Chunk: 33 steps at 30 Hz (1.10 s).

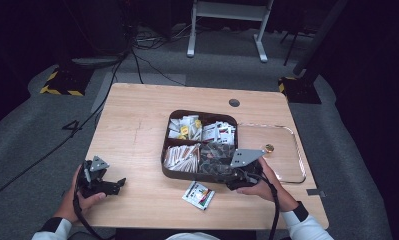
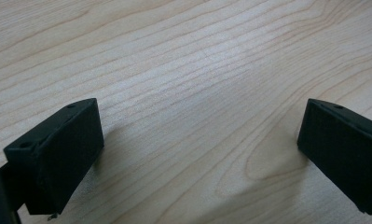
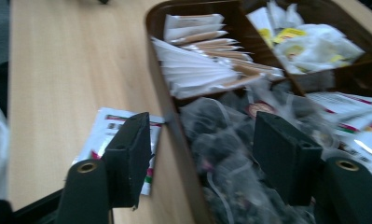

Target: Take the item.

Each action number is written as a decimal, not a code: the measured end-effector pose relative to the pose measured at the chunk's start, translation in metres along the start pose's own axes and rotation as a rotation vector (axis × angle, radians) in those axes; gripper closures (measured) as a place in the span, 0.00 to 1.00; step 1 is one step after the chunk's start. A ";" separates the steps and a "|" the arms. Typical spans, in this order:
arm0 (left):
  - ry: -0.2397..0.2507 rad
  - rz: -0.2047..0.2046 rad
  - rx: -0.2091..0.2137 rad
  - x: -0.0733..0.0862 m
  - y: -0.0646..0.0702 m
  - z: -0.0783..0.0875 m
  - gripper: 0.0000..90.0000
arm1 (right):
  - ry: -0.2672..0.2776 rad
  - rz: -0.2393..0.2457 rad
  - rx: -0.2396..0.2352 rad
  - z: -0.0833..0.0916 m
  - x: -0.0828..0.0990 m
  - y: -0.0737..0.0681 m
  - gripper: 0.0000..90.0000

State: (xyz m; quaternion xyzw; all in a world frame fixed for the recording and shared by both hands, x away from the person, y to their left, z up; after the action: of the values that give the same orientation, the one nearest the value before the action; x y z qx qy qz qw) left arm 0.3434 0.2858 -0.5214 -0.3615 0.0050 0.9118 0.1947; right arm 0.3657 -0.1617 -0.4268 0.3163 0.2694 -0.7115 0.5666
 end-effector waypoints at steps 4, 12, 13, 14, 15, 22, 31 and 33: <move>0.000 -0.001 0.000 0.000 0.000 0.000 0.01 | 0.013 -0.019 0.042 0.008 0.003 0.009 0.38; 0.000 -0.002 0.000 0.000 0.000 0.000 0.01 | 0.035 -0.056 0.114 0.026 0.011 0.026 0.34; 0.000 -0.002 0.000 0.000 0.000 0.000 0.01 | 0.034 -0.060 0.121 0.027 0.012 0.028 0.33; 0.000 -0.001 0.000 0.000 0.000 0.000 0.01 | 0.030 -0.063 0.134 0.029 0.013 0.030 0.31; 0.000 0.000 0.000 0.000 0.000 0.000 0.01 | 0.025 -0.066 0.147 0.031 0.015 0.032 0.30; -0.001 -0.002 0.000 0.000 0.000 0.000 0.01 | 0.026 -0.109 0.209 0.042 0.026 0.048 0.29; 0.000 -0.001 0.000 0.000 0.000 0.000 0.01 | -0.018 -0.196 0.333 0.059 0.052 0.075 0.29; 0.000 -0.001 0.001 0.000 0.000 0.000 0.01 | -0.027 -0.207 0.358 0.061 0.057 0.080 0.29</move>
State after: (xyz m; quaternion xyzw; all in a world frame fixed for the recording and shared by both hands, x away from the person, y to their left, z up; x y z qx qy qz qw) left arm 0.3434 0.2859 -0.5214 -0.3613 0.0050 0.9117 0.1954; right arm 0.4264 -0.2604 -0.4324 0.3730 0.1621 -0.8068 0.4286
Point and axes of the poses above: each handheld gripper's, and its own axes: z roughly backward along the jaws, x roughly out of its underside, y roughly to its right, the point moved 2 cm from there along -z, roughly forward along the jaws, and after that the axes turned 12 degrees about -x, right-handed, at the moved point
